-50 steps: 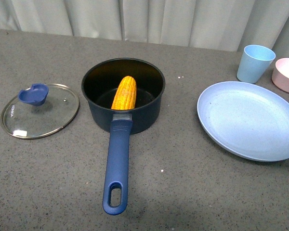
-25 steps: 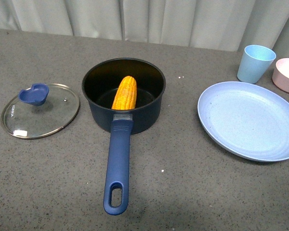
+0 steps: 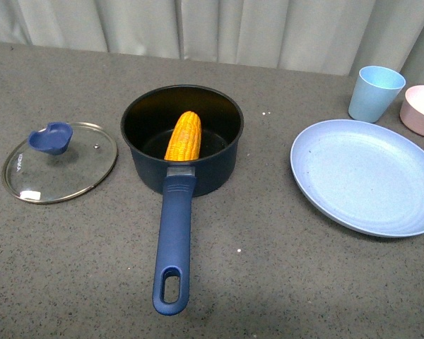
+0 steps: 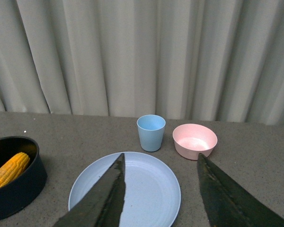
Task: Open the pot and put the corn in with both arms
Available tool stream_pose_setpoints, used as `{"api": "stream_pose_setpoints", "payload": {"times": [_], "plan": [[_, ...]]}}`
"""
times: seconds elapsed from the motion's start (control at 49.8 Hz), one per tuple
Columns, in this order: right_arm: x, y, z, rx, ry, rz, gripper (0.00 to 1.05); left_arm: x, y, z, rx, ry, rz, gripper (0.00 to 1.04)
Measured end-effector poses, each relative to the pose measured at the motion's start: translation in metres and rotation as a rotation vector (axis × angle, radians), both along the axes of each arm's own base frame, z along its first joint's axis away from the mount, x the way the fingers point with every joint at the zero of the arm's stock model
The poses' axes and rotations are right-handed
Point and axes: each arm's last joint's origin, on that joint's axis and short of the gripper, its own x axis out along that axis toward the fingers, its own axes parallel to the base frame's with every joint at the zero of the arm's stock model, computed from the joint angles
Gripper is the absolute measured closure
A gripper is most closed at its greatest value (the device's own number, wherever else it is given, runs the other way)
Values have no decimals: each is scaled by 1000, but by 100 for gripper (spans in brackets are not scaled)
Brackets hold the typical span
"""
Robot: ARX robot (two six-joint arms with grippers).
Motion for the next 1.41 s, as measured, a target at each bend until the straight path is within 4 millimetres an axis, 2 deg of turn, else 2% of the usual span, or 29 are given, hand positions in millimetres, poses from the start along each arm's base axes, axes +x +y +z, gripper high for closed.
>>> {"api": "stream_pose_setpoints", "payload": {"times": [0.08, 0.281, 0.864, 0.924, 1.407], "plan": [[-2, 0, -1, -2, 6, 1, 76, 0, 0, 0, 0, 0, 0, 6], [-6, 0, 0, -7, -1, 0, 104, 0, 0, 0, 0, 0, 0, 6], [-21, 0, -3, -6, 8, 3, 104, 0, 0, 0, 0, 0, 0, 6], [-21, 0, -3, -7, 8, 3, 97, 0, 0, 0, 0, 0, 0, 6], [-21, 0, -3, -7, 6, 3, 25, 0, 0, 0, 0, 0, 0, 6]]}}
